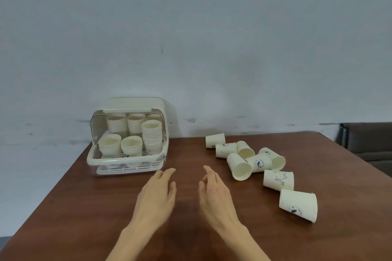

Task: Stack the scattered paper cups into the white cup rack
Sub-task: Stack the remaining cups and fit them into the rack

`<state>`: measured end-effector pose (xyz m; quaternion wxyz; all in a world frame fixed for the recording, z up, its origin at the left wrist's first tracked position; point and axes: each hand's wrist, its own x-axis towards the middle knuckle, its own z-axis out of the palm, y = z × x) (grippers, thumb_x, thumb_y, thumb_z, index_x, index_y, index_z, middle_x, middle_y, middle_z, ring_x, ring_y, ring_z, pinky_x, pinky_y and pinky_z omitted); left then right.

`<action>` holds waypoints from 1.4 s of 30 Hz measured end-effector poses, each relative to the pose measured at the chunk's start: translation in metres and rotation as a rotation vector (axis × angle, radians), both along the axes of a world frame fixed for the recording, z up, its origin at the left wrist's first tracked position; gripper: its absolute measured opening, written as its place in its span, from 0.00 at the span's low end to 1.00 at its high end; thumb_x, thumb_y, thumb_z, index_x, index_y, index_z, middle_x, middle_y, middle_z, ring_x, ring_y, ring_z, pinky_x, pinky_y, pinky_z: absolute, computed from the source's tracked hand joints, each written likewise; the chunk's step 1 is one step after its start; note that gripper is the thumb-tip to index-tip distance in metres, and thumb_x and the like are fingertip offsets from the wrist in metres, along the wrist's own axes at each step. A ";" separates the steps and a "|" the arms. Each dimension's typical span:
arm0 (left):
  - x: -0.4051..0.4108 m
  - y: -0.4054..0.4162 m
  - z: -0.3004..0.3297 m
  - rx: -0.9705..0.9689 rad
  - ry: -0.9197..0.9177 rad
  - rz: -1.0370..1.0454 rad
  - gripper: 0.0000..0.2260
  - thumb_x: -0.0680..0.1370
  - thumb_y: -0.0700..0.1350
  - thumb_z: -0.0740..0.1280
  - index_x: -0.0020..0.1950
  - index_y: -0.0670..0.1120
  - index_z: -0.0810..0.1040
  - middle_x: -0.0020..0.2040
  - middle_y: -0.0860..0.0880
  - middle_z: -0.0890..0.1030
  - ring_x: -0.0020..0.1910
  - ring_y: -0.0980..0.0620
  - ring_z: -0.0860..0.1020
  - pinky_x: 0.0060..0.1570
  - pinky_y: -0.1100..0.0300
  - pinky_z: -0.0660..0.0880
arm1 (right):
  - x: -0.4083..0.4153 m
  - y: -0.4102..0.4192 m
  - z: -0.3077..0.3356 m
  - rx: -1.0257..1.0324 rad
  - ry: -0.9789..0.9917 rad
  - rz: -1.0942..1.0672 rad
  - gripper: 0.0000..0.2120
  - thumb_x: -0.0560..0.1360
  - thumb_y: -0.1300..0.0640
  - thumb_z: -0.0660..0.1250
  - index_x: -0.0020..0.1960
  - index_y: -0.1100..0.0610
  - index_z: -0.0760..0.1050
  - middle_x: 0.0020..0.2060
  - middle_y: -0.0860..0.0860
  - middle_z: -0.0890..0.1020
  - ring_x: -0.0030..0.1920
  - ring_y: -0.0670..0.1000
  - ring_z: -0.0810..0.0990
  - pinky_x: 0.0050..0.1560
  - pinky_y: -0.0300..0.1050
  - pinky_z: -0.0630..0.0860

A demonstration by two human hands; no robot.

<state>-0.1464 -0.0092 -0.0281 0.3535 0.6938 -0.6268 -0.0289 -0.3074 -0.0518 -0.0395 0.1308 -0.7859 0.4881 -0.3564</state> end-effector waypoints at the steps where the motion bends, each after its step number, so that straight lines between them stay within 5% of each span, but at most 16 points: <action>1: -0.006 -0.001 -0.002 0.003 -0.007 -0.011 0.17 0.80 0.49 0.60 0.69 0.54 0.70 0.56 0.57 0.73 0.54 0.54 0.76 0.52 0.55 0.74 | -0.006 0.001 0.000 0.005 -0.018 -0.016 0.22 0.81 0.55 0.54 0.75 0.54 0.58 0.58 0.47 0.73 0.58 0.48 0.74 0.56 0.41 0.71; 10: -0.060 -0.013 -0.016 0.093 -0.009 -0.099 0.16 0.80 0.49 0.59 0.68 0.55 0.70 0.52 0.57 0.72 0.52 0.55 0.76 0.51 0.56 0.74 | -0.099 -0.003 -0.018 0.081 -0.076 -0.310 0.20 0.80 0.56 0.57 0.72 0.55 0.63 0.51 0.45 0.76 0.54 0.47 0.75 0.55 0.42 0.70; 15: -0.089 -0.021 -0.015 0.107 -0.018 -0.170 0.16 0.80 0.49 0.58 0.67 0.55 0.70 0.54 0.57 0.73 0.53 0.54 0.76 0.52 0.56 0.74 | -0.154 -0.006 -0.021 0.164 -0.139 -0.593 0.20 0.80 0.57 0.56 0.71 0.57 0.63 0.45 0.51 0.81 0.50 0.55 0.78 0.50 0.51 0.72; 21: -0.108 -0.025 -0.014 0.115 -0.043 -0.224 0.15 0.81 0.49 0.57 0.67 0.55 0.70 0.55 0.57 0.72 0.54 0.55 0.75 0.52 0.58 0.73 | -0.190 -0.005 -0.018 0.329 -0.187 -0.895 0.26 0.80 0.52 0.56 0.73 0.63 0.55 0.55 0.65 0.78 0.56 0.68 0.75 0.54 0.58 0.71; 26: -0.117 -0.021 -0.015 0.132 -0.063 -0.229 0.15 0.81 0.49 0.56 0.67 0.55 0.71 0.56 0.57 0.72 0.54 0.54 0.76 0.49 0.60 0.72 | -0.195 -0.010 -0.020 0.448 -0.221 -0.913 0.22 0.80 0.51 0.55 0.67 0.65 0.62 0.58 0.66 0.76 0.58 0.68 0.73 0.55 0.58 0.70; 35: -0.118 -0.021 -0.016 0.171 -0.075 -0.235 0.15 0.82 0.49 0.55 0.68 0.55 0.71 0.60 0.57 0.72 0.57 0.54 0.75 0.51 0.61 0.71 | -0.178 -0.002 -0.021 0.390 -0.251 -0.854 0.13 0.80 0.55 0.53 0.59 0.60 0.70 0.48 0.64 0.78 0.50 0.66 0.74 0.48 0.55 0.71; 42: -0.125 -0.050 -0.015 0.267 -0.166 -0.279 0.16 0.82 0.46 0.54 0.69 0.52 0.69 0.58 0.51 0.72 0.57 0.49 0.74 0.52 0.54 0.73 | -0.154 0.005 -0.009 0.278 0.032 -0.591 0.05 0.81 0.53 0.54 0.52 0.52 0.68 0.39 0.52 0.77 0.40 0.60 0.73 0.42 0.50 0.72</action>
